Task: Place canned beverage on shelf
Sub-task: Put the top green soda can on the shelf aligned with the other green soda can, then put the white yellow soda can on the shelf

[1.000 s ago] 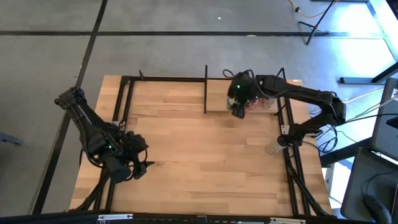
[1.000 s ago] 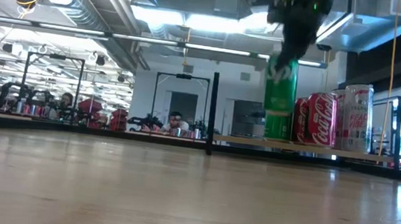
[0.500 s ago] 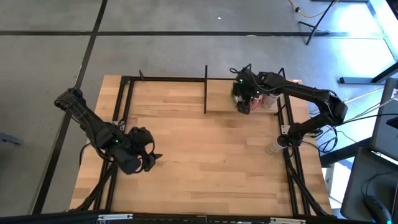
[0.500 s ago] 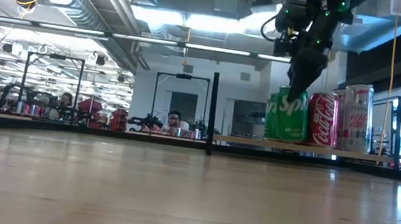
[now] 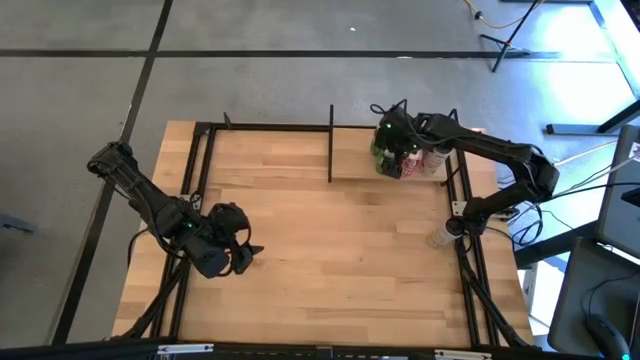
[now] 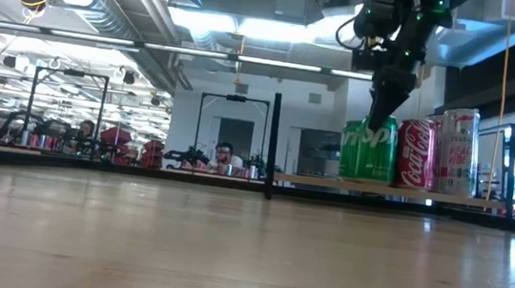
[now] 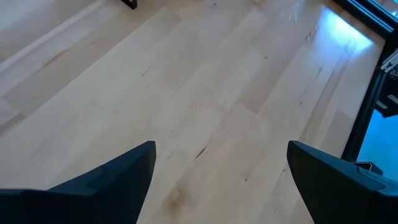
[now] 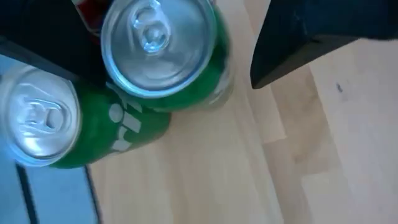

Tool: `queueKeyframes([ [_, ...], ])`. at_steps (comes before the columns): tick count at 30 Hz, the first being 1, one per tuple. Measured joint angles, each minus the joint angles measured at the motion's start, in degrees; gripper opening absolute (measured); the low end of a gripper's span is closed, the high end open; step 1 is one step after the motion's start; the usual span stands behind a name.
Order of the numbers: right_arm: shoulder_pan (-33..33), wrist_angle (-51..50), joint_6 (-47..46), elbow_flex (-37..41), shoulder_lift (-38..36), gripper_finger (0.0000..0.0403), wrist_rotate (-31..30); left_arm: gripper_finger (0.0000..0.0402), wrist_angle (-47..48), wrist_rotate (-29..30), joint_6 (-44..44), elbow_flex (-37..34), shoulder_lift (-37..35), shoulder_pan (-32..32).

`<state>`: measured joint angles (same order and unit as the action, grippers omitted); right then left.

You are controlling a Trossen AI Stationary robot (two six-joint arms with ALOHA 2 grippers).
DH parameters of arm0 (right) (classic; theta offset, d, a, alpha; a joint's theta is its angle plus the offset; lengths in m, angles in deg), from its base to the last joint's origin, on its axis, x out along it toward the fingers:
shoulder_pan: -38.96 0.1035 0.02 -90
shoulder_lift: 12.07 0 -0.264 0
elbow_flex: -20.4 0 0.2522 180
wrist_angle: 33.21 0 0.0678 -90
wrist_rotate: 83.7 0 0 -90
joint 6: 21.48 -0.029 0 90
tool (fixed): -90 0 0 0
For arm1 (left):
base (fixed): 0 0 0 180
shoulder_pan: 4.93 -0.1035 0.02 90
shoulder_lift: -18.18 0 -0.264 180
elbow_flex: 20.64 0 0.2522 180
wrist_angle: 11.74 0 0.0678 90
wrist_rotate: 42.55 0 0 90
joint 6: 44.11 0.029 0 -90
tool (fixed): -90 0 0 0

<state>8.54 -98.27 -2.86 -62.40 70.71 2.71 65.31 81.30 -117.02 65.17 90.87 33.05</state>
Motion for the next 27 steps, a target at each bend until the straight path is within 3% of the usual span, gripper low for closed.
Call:
queueKeyframes([
  [8,0.03,-8.47,-3.40,-8.13,0.03,0.0337,1.38,0.0350,0.04,-1.43,1.38,0.00,0.00,0.02],
  [15,6.16,-29.93,-17.09,-19.57,-1.87,0.0326,13.72,0.0350,0.05,-1.81,3.17,0.00,0.00,0.02],
  [18,11.62,-34.62,-26.65,-18.59,-5.53,0.0326,13.47,0.0350,0.06,-1.79,5.87,0.00,0.00,0.02],
  [22,18.58,-38.70,-42.58,-15.00,-10.06,0.0326,8.68,0.0350,0.07,-1.41,8.99,0.00,0.00,0.02],
  [27,23.21,-38.84,-58.99,-7.25,-15.63,0.0326,6.59,0.0350,0.07,-1.38,13.67,0.00,0.00,0.02],
])
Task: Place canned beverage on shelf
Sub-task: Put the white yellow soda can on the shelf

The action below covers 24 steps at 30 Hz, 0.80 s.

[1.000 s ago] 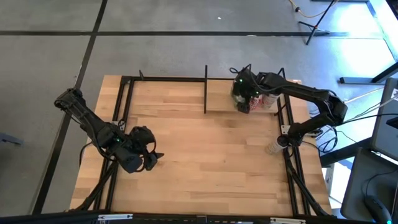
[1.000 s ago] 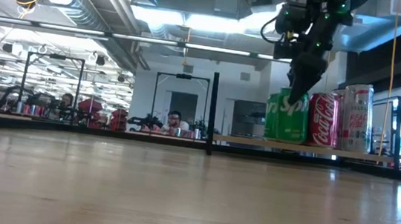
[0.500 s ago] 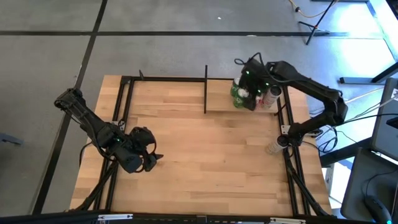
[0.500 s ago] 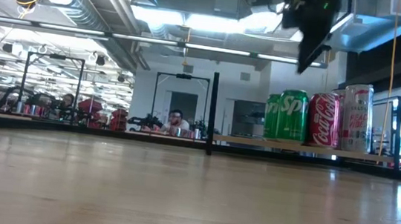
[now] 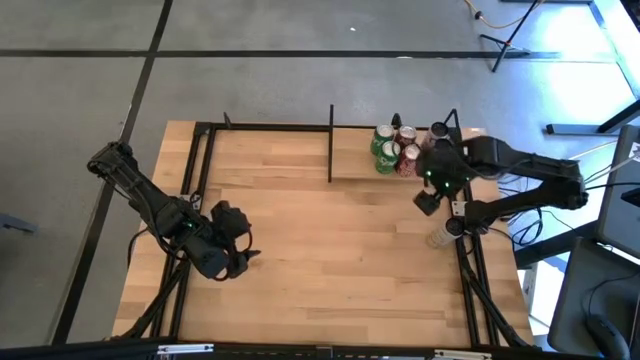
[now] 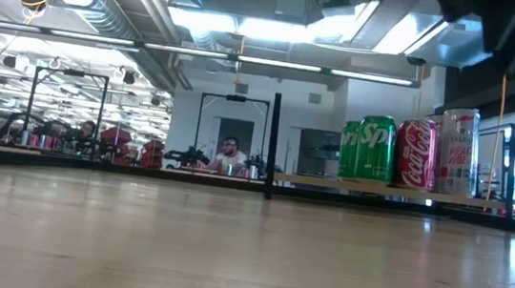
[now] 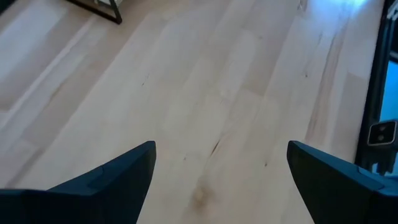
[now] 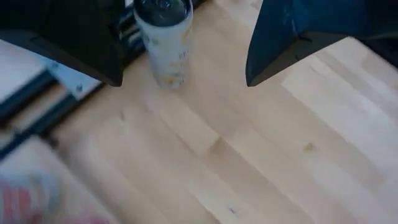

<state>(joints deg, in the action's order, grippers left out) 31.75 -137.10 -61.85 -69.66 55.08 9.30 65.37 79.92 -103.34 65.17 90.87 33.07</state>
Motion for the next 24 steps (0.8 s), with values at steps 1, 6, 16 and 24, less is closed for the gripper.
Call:
queueKeyframes([
  [1,0.46,0.11,-1.87,2.03,-0.91,0.0326,0.14,0.0350,-0.01,0.00,0.79,0.00,0.00,0.00],
  [6,2.55,0.02,-5.85,11.96,-3.90,0.0326,1.23,0.0350,0.00,0.01,2.18,0.00,0.00,0.00],
  [16,2.74,0.13,-6.30,19.38,-5.10,0.0326,4.55,0.0350,-0.02,0.02,4.34,0.00,0.00,0.01],
  [24,2.74,0.09,-6.36,22.55,-5.08,0.0326,8.64,0.0350,0.00,0.02,4.34,0.00,0.00,0.02],
])
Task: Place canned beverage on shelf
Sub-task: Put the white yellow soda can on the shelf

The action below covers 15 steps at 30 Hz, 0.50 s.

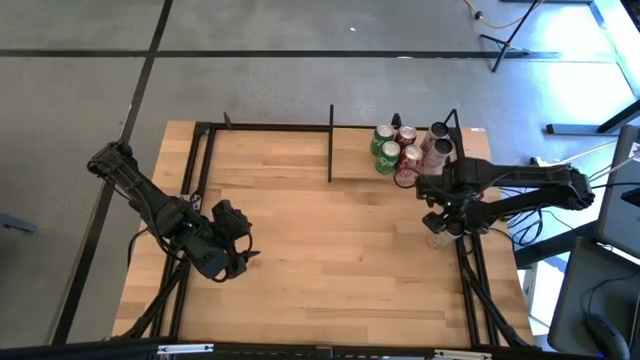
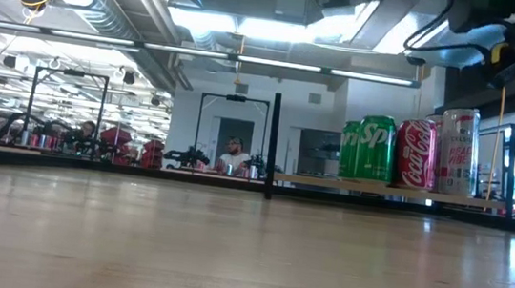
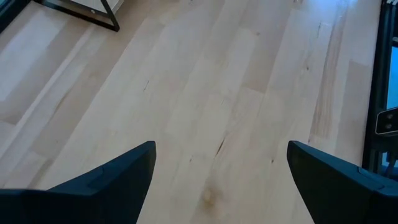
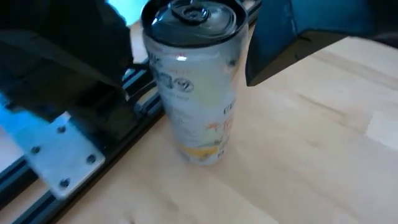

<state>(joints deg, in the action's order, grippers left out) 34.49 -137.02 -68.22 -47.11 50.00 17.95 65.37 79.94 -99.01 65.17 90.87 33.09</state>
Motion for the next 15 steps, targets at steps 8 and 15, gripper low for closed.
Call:
queueKeyframes([
  [8,0.02,0.02,0.04,1.37,0.00,0.0326,3.01,0.0350,0.00,0.02,0.00,0.00,0.00,0.00],
  [15,0.02,0.03,0.02,1.37,0.00,0.0305,4.01,0.0350,0.00,0.04,0.02,0.00,0.00,-0.02],
])
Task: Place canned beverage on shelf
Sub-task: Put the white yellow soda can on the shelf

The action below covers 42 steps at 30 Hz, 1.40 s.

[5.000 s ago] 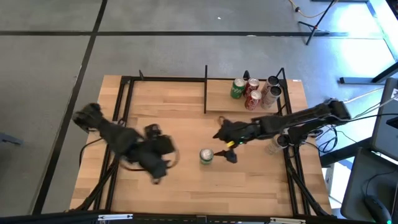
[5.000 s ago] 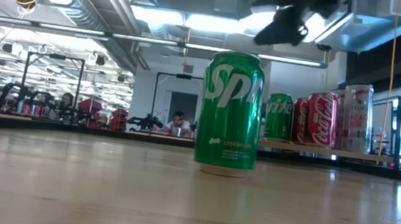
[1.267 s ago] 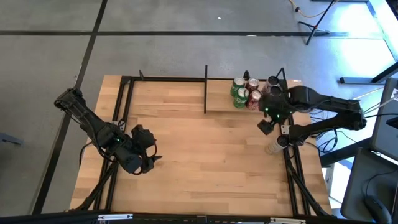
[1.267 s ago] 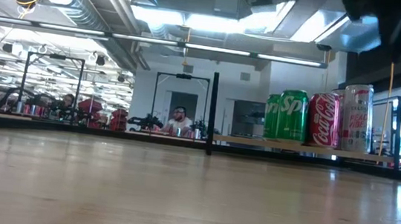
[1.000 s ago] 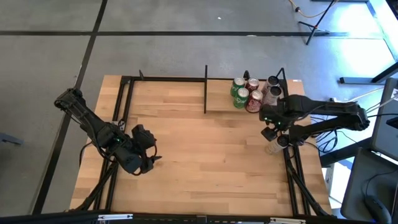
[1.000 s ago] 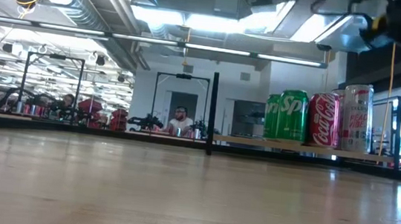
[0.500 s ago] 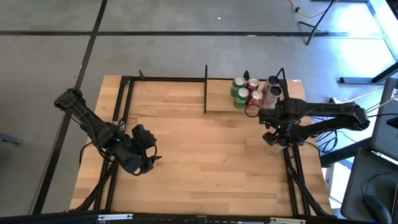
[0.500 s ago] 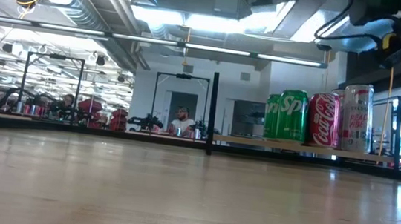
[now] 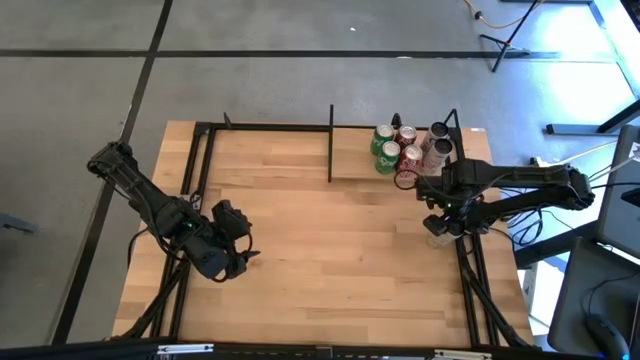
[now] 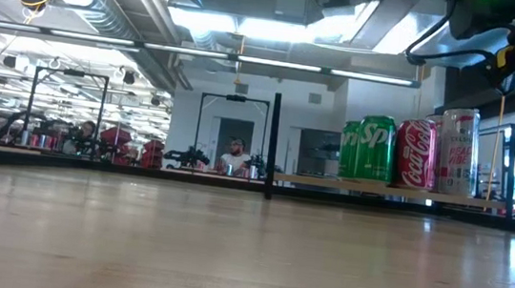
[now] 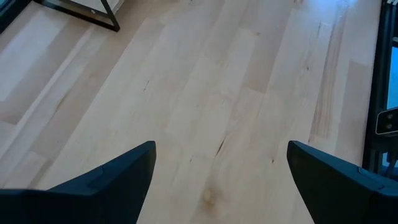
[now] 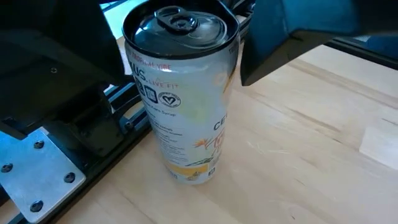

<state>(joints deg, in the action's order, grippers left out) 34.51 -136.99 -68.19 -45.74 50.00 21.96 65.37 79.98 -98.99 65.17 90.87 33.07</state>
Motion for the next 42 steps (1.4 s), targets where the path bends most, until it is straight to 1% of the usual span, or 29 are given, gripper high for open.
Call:
queueKeyframes([
  [4,0.73,0.07,-0.56,-0.02,0.00,0.0257,-0.50,0.0350,-0.01,0.00,0.01,0.00,0.00,0.01],
  [7,3.60,-0.12,-1.40,-0.10,-0.04,0.0217,-0.79,0.0350,-0.01,0.00,0.04,0.00,0.00,0.02],
  [9,5.74,-0.21,-2.97,-0.13,-0.04,0.0200,-1.12,0.0350,0.00,0.00,0.10,0.00,0.00,0.02],
  [15,10.95,1.95,-5.01,-1.16,0.12,0.0199,-2.15,0.0350,0.00,1.01,0.13,0.00,0.00,0.02],
  [19,12.55,5.02,-5.36,-4.59,2.16,0.0207,-3.67,0.0350,-0.01,1.03,0.70,0.00,0.00,0.02],
  [22,13.24,7.19,-3.75,-6.95,4.51,0.0205,-5.05,0.0350,-0.02,1.03,1.49,0.00,0.00,0.00],
  [24,13.51,11.13,-1.66,-8.75,7.26,0.0199,-4.84,0.0350,-0.02,1.05,1.49,0.00,0.00,0.00],
  [26,13.54,12.44,1.42,-10.66,10.83,0.0198,-4.68,0.0350,-0.02,1.05,1.51,0.00,0.00,0.00],
  [29,13.53,11.74,7.07,-15.30,17.50,0.0201,-5.72,0.0350,-0.02,1.05,1.49,0.00,0.00,0.00],
  [31,13.49,11.90,11.20,-19.95,22.40,0.0201,-6.21,0.0350,-0.02,1.02,1.46,0.00,0.00,0.00],
  [34,13.46,9.55,16.67,-27.38,29.55,0.0199,-6.10,0.0350,-0.04,0.74,1.44,0.00,0.00,0.00],
  [38,13.46,7.90,21.92,-35.84,38.08,0.0201,-6.02,0.0350,-0.07,0.74,1.44,0.00,0.00,0.00],
  [42,13.42,6.44,25.92,-41.53,43.91,0.0202,-6.11,0.0350,-0.07,0.70,1.44,0.00,0.00,0.00],
])
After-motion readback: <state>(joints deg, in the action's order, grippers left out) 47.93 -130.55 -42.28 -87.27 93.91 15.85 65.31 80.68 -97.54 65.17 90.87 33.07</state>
